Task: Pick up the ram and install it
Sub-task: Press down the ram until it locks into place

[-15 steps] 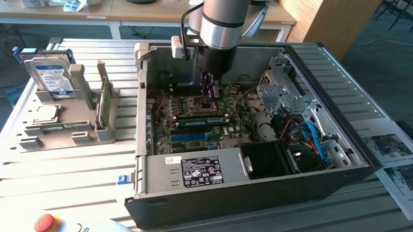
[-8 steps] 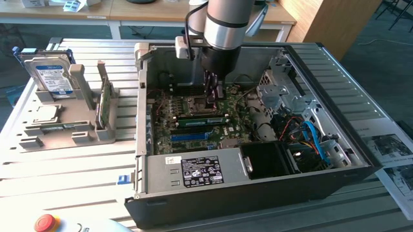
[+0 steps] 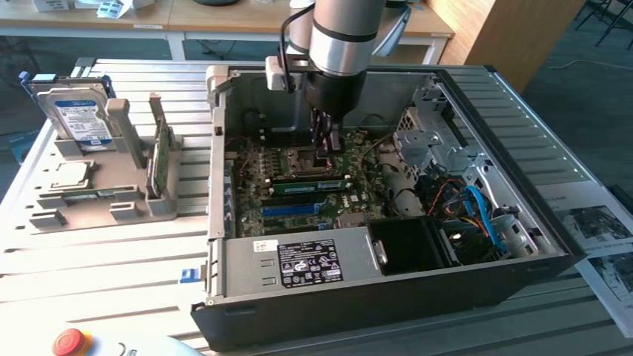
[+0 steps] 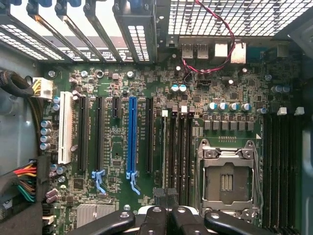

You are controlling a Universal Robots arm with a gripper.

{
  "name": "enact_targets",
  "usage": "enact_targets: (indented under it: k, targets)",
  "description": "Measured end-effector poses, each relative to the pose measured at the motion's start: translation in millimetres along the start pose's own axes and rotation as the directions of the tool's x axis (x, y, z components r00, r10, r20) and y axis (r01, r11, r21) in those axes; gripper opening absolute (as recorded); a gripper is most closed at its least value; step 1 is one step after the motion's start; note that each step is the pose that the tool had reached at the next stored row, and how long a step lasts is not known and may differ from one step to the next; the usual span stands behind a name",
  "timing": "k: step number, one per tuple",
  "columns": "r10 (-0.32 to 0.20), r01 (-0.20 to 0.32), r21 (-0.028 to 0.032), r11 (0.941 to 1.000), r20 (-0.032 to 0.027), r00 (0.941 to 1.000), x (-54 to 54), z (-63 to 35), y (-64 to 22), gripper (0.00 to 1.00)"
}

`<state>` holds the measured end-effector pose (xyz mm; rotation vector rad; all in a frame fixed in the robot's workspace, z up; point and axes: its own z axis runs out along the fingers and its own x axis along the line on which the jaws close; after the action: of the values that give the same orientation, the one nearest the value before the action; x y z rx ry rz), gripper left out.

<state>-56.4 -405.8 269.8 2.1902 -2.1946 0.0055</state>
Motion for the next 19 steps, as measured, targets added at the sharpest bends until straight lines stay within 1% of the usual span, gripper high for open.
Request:
enact_targets:
  k: [3, 6, 13, 19]
  targets:
    - [0.0, 0.0, 0.0, 1.0, -0.0002, 1.0, 0.0, -0.1, 0.0, 0.1]
    - [0.0, 0.0, -0.0001, 1.0, -0.0002, 1.0, 0.0, -2.4, 0.1, 0.1]
    - [0.0, 0.0, 0.0, 1.0, -0.0006, 1.0, 0.5, -15.2, 0.4, 0.1]
    - [0.0, 0.0, -0.0001, 1.0, -0.0014, 1.0, 0.9, -28.1, 0.7, 0.1]
